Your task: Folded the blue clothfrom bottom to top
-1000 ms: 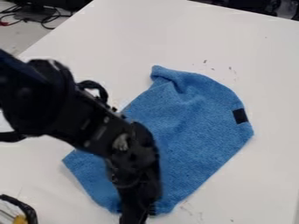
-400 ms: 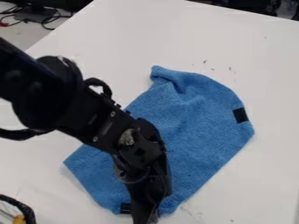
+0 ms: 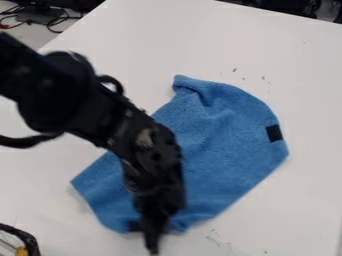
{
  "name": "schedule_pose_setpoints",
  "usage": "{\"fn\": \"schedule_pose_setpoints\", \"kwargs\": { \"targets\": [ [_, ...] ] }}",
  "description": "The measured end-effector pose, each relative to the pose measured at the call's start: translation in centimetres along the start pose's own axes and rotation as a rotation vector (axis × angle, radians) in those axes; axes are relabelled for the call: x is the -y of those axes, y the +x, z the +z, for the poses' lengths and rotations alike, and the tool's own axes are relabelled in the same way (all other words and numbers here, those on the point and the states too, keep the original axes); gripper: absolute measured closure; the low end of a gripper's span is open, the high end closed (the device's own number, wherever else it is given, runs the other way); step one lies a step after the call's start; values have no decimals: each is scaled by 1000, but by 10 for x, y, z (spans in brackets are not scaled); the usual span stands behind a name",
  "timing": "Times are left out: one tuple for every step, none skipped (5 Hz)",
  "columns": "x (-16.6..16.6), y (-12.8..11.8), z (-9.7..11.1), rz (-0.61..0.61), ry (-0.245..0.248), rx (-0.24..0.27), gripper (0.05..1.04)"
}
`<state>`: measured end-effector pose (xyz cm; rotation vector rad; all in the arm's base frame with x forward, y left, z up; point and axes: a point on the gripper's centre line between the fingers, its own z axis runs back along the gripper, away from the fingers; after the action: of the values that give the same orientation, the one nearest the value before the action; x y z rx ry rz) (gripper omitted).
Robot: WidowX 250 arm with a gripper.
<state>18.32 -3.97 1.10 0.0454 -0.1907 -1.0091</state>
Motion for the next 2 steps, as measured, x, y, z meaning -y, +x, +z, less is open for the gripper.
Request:
{"fn": "schedule_pose_setpoints", "kwargs": {
  "targets": [
    [-18,2,21,34,31,23,1018],
    [-38,2,46,86,51,34,1024]
  ]
}}
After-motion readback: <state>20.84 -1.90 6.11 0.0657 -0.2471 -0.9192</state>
